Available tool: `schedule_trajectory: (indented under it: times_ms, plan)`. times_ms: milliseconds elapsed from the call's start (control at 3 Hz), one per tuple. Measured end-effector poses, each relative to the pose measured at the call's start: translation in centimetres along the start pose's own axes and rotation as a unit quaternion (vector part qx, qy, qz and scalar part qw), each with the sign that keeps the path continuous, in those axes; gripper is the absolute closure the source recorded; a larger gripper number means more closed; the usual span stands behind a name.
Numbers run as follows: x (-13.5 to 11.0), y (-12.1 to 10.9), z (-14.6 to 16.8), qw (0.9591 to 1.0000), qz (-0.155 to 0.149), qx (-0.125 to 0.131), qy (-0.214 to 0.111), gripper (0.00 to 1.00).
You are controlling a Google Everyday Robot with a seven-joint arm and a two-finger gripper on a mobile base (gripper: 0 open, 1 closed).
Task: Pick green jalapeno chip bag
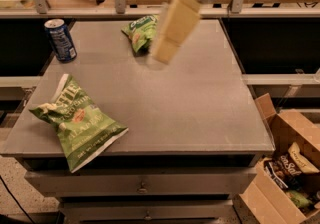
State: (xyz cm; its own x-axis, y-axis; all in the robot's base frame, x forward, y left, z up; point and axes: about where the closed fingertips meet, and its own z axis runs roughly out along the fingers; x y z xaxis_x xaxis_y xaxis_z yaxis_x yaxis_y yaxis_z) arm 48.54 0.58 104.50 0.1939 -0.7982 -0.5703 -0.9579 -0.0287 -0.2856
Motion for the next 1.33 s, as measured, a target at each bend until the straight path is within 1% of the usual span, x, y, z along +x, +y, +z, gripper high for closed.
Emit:
schedule_trajectory:
  times_ms: [333, 667, 1000, 1333]
  plan:
    - [-2.3, 0.0, 1.2, 0.9997, -0.023, -0.010, -0.007, 0.00]
    - [-2.2, 0.1, 1.0, 0.9997, -0.022, -0.008, -0.006, 0.00]
    - [-2.7, 1.7, 3.3, 0.9991, -0.027, -0.032, -0.011, 0.00]
    - [-3.1, 4.2, 7.8, 0.9975, -0.031, -0.063, 0.009, 0.00]
